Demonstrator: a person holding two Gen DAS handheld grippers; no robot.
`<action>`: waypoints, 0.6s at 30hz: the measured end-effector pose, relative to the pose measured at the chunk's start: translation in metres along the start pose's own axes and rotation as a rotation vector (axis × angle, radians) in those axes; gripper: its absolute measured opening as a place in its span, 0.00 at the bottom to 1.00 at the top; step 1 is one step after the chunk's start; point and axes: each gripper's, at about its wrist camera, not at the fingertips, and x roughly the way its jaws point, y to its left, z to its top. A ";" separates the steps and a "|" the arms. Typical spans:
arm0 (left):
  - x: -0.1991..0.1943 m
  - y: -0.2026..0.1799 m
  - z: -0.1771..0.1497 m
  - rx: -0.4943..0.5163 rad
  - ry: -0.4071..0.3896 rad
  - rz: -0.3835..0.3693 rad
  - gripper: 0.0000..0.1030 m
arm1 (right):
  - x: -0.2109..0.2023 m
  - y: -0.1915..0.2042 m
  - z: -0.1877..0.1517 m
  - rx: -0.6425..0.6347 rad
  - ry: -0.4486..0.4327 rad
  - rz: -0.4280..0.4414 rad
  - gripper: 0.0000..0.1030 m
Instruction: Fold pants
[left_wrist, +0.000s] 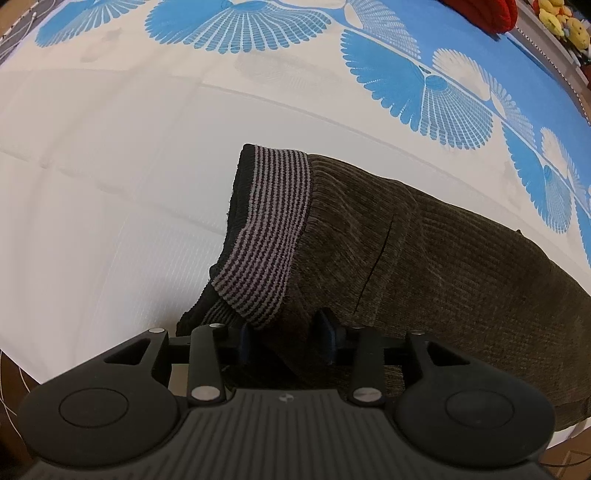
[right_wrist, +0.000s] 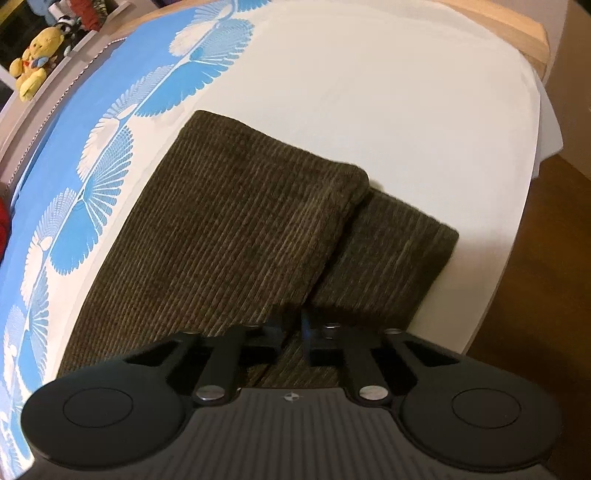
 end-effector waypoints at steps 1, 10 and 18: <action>0.000 0.000 0.000 -0.002 0.000 -0.001 0.42 | -0.001 0.001 0.000 -0.006 -0.008 0.000 0.06; -0.002 0.001 -0.001 -0.012 0.000 -0.006 0.42 | -0.010 -0.005 0.008 0.036 -0.049 0.007 0.07; -0.003 0.001 -0.001 -0.004 -0.001 -0.011 0.46 | -0.036 -0.051 0.013 0.307 -0.199 -0.009 0.18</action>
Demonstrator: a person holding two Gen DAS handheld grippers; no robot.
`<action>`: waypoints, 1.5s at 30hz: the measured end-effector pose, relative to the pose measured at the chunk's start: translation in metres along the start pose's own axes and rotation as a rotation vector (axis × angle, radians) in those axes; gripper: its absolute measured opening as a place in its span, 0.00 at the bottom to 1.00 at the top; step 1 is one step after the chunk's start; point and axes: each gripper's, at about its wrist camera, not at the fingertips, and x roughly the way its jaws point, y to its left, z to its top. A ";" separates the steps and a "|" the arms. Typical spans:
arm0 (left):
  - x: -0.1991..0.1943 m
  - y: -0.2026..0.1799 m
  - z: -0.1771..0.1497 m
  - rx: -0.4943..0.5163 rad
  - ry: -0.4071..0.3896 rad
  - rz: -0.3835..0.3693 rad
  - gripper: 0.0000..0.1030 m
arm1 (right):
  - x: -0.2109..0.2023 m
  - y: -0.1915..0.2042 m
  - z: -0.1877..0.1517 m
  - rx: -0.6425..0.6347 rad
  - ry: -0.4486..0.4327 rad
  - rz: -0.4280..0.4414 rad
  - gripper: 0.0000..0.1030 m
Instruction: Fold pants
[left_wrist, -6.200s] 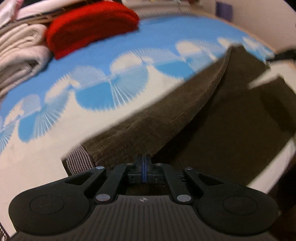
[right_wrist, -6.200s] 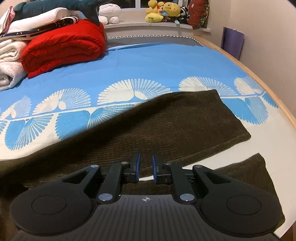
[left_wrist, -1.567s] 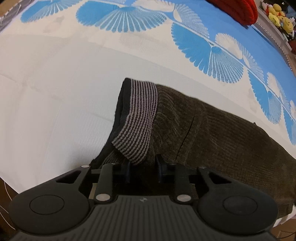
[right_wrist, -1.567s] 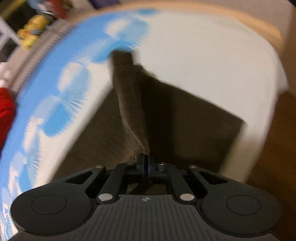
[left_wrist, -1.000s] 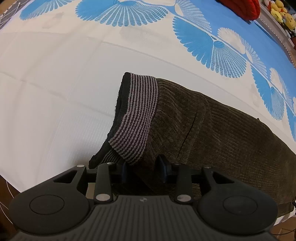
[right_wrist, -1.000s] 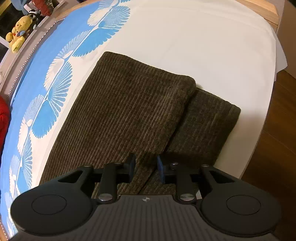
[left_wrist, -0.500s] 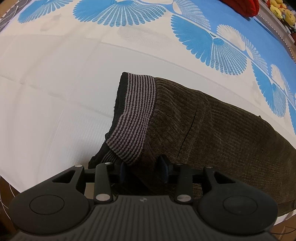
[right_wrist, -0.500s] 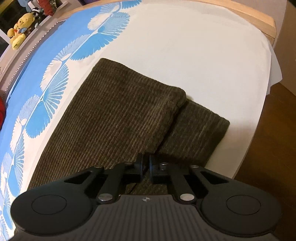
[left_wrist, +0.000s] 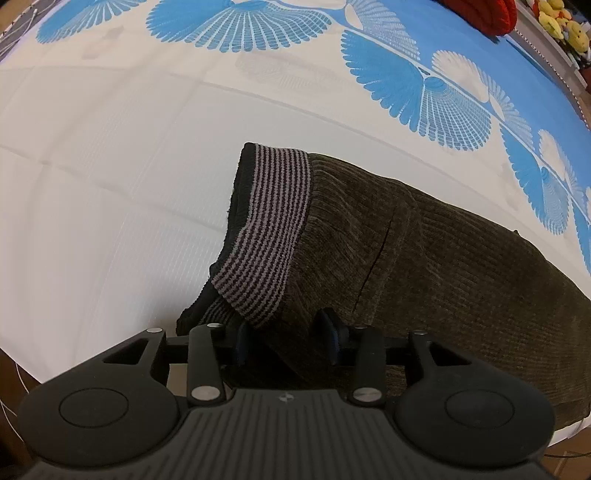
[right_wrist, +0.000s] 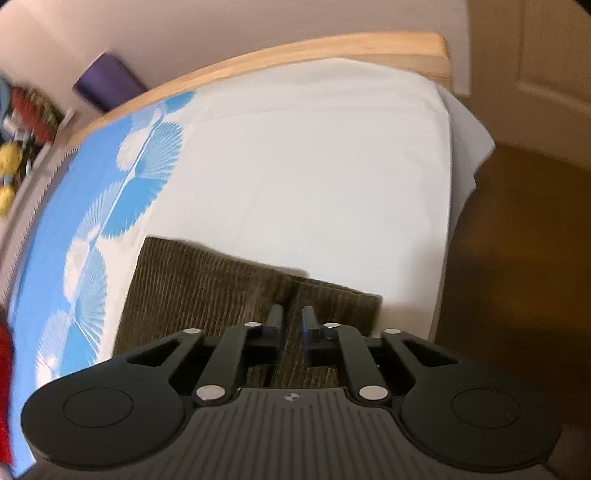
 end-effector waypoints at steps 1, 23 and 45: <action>0.000 -0.001 0.000 0.001 0.001 -0.001 0.47 | 0.005 -0.004 0.000 0.021 0.031 0.014 0.26; -0.027 0.000 0.000 0.036 -0.135 -0.009 0.17 | 0.017 0.037 -0.006 -0.155 -0.026 0.165 0.06; -0.027 0.022 -0.022 0.042 -0.022 -0.019 0.38 | 0.035 0.011 -0.019 -0.117 0.199 0.026 0.46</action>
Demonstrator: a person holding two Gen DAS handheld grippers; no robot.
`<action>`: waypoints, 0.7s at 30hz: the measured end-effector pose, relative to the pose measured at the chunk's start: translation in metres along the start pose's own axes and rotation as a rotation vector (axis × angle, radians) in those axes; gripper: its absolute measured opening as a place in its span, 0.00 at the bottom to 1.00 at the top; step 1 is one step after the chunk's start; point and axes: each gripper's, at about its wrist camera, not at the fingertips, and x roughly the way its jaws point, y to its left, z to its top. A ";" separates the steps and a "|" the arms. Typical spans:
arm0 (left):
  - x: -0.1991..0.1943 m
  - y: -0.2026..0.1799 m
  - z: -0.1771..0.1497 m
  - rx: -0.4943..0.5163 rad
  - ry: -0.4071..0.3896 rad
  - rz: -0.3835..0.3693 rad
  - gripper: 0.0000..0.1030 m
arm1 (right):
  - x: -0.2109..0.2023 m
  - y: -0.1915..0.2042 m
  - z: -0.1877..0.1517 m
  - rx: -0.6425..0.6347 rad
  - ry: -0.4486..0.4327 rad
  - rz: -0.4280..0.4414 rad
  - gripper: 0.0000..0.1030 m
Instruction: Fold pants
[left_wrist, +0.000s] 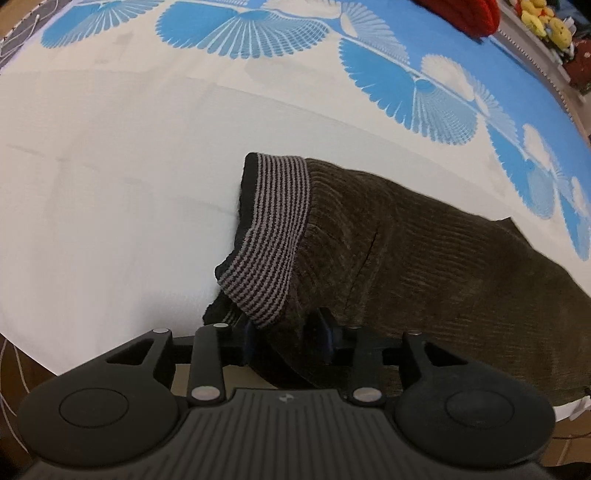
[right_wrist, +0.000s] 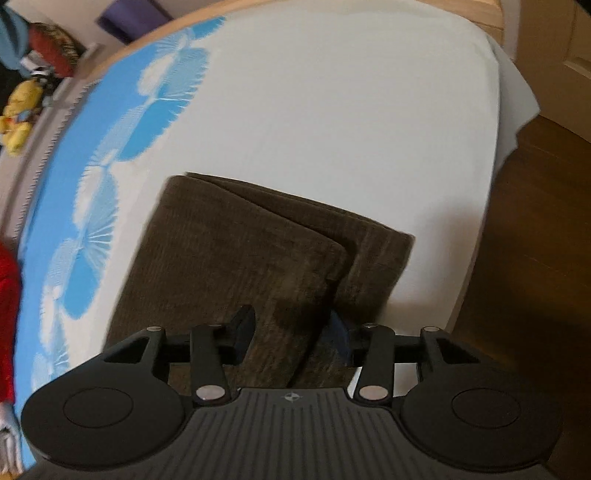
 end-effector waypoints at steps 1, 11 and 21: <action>0.002 0.000 0.000 0.005 0.005 0.010 0.38 | 0.006 0.001 0.000 0.011 0.004 -0.011 0.45; -0.034 -0.005 -0.004 0.058 -0.135 -0.021 0.18 | -0.038 0.014 0.008 0.038 -0.261 0.166 0.05; -0.002 -0.008 -0.024 0.232 0.065 0.105 0.33 | -0.005 -0.022 0.003 0.072 -0.060 -0.179 0.13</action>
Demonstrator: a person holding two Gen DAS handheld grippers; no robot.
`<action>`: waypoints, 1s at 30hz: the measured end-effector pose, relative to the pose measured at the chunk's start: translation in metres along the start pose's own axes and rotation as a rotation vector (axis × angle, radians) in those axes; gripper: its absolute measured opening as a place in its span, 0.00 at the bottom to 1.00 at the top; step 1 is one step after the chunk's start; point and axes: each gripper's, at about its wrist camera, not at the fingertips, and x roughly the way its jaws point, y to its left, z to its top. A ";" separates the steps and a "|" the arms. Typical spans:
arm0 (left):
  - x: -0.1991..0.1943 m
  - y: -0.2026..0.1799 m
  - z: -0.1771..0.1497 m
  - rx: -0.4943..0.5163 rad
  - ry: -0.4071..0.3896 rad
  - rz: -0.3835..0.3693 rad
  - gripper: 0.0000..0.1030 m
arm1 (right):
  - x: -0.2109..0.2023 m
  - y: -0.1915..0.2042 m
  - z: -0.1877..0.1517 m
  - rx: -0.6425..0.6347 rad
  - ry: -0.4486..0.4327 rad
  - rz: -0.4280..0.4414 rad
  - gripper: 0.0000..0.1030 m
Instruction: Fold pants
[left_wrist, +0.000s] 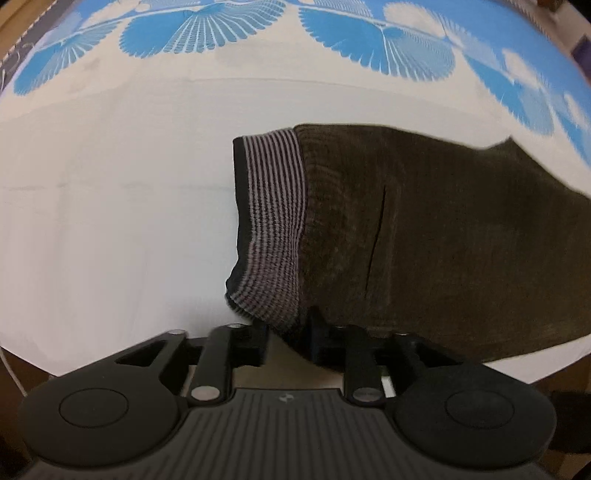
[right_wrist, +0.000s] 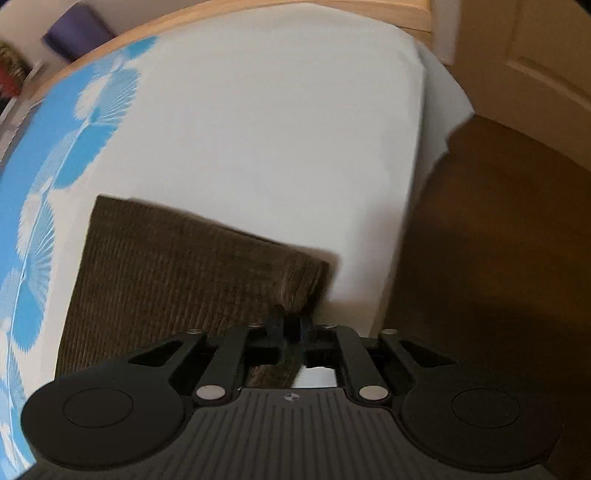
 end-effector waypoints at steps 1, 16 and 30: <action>-0.003 0.000 0.000 0.013 -0.011 0.021 0.33 | -0.005 0.003 0.000 -0.021 -0.028 -0.026 0.19; -0.032 -0.044 0.006 0.212 -0.309 0.021 0.47 | -0.082 0.149 -0.074 -0.602 -0.300 0.414 0.27; 0.023 -0.037 -0.006 0.319 -0.090 0.120 0.43 | -0.102 0.318 -0.241 -1.168 -0.030 0.726 0.27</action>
